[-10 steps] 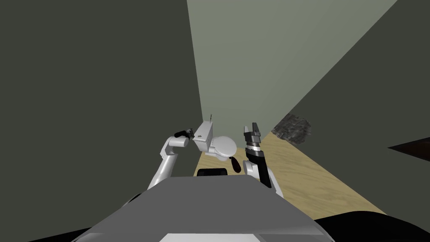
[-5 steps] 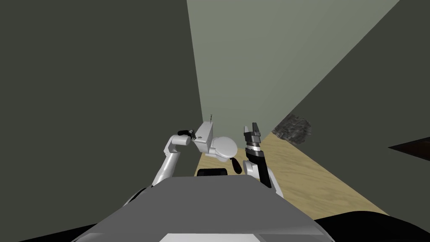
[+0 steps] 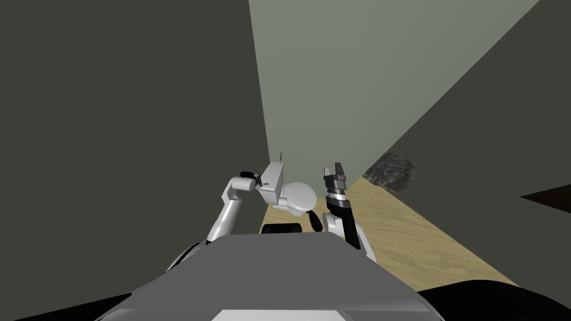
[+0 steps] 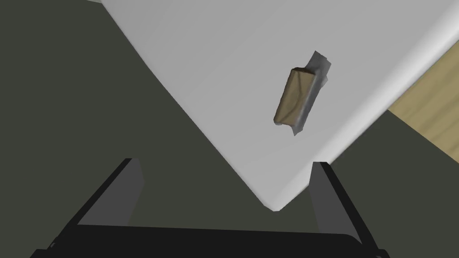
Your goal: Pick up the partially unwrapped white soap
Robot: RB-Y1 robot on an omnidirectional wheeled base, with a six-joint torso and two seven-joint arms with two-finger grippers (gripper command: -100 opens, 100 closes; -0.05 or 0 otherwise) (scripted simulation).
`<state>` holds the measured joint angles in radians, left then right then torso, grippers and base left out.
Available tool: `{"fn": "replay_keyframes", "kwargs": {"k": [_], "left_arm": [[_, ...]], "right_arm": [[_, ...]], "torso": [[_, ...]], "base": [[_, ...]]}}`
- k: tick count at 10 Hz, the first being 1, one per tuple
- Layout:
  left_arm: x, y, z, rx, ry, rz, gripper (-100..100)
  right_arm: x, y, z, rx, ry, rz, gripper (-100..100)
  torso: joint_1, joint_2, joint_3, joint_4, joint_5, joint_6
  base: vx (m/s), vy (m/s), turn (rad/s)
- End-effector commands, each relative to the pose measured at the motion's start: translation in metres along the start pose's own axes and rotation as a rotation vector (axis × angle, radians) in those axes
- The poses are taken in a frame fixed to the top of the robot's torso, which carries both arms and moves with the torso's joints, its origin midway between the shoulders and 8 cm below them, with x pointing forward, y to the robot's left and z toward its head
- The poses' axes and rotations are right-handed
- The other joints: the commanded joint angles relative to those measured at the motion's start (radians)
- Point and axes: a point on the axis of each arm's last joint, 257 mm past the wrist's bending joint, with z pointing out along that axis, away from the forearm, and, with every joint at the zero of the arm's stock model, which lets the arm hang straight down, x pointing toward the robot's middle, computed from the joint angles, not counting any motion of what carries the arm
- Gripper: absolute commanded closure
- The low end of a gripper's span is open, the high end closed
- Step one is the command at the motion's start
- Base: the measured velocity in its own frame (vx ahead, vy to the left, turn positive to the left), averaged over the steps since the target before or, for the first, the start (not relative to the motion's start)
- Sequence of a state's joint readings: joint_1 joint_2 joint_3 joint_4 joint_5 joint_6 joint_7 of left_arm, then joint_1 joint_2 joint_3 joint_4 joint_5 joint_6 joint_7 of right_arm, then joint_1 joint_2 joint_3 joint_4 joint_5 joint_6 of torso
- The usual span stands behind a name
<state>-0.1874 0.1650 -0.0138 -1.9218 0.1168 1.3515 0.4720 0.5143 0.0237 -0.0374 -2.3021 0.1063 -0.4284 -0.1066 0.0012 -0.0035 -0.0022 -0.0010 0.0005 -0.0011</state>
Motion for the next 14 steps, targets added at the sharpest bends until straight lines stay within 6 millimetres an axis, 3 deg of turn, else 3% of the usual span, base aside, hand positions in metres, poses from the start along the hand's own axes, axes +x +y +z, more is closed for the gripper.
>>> {"fn": "replay_keyframes", "kwargs": {"k": [1,5,14], "left_arm": [[0.009,0.01,0.001,-0.053,0.005,0.002,-100],[0.012,0.03,0.001,-0.139,-0.014,0.007,-100],[0.039,0.088,-0.01,-0.396,-0.033,0.054,-100]], "right_arm": [[0.0,0.0,0.0,0.0,0.0,0.0,0],[0.0,0.0,0.0,0.0,0.0,0.0,0],[0.0,0.0,0.0,0.0,0.0,0.0,0]], "torso": [[0.0,0.0,0.0,0.0,0.0,0.0],[0.0,-0.001,0.0,0.0,0.0,0.0],[-0.001,-0.001,-0.001,0.0,0.0,0.0]], "base": [[0.07,0.031,0.003],[0.047,0.023,0.002],[0.058,0.019,0.012]]}}
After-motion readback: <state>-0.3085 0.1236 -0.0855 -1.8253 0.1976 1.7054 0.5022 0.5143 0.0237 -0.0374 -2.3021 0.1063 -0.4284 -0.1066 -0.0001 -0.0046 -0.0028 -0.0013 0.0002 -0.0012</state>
